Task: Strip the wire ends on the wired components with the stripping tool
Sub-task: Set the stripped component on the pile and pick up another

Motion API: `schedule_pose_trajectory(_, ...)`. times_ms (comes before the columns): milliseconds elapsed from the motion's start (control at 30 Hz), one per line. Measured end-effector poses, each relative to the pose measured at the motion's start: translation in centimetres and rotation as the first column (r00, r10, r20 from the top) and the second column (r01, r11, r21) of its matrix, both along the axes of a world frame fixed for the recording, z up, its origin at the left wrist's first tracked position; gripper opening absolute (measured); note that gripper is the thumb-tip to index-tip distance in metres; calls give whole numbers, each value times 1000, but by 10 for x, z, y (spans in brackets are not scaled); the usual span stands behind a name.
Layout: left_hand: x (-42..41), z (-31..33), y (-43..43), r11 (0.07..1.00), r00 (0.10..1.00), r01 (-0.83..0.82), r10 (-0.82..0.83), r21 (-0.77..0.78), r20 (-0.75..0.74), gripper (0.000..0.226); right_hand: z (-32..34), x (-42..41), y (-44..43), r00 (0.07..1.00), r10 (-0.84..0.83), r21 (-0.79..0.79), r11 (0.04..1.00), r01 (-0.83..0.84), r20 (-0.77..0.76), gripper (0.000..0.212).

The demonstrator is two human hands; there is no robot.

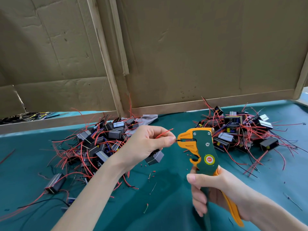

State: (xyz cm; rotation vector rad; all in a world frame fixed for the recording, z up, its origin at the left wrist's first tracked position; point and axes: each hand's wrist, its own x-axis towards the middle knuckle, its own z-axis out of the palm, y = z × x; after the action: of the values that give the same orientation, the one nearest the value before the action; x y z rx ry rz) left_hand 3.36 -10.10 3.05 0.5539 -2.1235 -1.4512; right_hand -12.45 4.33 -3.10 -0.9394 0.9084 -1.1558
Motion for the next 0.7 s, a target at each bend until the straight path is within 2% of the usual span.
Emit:
schedule_pose_trajectory(167,-1,-9,-1,1000,999,-10,10,3,-38,8,2,14,0,974,-225,107,969,223,9,51)
schedule_pose_trajectory(233,-5,-17,2,1000,998,-19,20,21,-58,15,-1,15,-2,978,-188,95,979,179,91,47)
schedule_pose_trajectory(333,-10,-25,0,994,993,-82,87,65,-76,30,-7,8,-10,960,-66,-17,997,74,272,30)
schedule_pose_trajectory(400,-10,-31,-3,988,988,-153,153,16,-3,36,-11,2,-14,966,-72,-54,995,88,248,28)
schedule_pose_trajectory(533,-9,-47,0,977,970,-198,208,-84,128,32,-18,-7,-17,979,-76,-49,995,87,190,26)
schedule_pose_trajectory(633,-11,-54,2,960,960,-231,252,-160,125,27,-21,-7,-16,986,-48,-31,998,54,161,24)
schedule_pose_trajectory(700,-12,-49,2,959,968,-236,246,-155,49,25,-21,-7,-16,989,-22,-32,999,27,147,22)
